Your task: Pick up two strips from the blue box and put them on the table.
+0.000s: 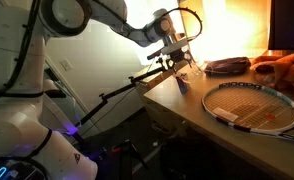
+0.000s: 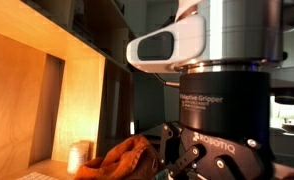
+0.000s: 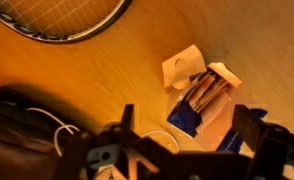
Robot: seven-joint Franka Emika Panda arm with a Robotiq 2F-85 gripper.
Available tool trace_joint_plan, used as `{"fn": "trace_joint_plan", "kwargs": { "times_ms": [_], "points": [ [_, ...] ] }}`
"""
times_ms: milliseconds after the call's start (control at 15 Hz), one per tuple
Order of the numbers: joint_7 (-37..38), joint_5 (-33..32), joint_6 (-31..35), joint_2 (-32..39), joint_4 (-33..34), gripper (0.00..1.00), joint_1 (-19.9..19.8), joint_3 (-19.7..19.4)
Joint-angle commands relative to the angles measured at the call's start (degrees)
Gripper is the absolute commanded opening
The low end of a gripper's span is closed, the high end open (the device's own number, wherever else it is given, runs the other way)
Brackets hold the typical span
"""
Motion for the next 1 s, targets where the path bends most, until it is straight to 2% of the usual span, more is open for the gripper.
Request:
{"fn": "trace_joint_plan", "kwargs": {
  "times_ms": [0, 933],
  "points": [
    [1.0, -0.7, -3.4, 0.7, 2.2, 1.00, 1.0, -0.5],
    [-0.4, -0.7, -6.3, 2.0, 3.9, 1.00, 1.2, -0.1]
  ]
}}
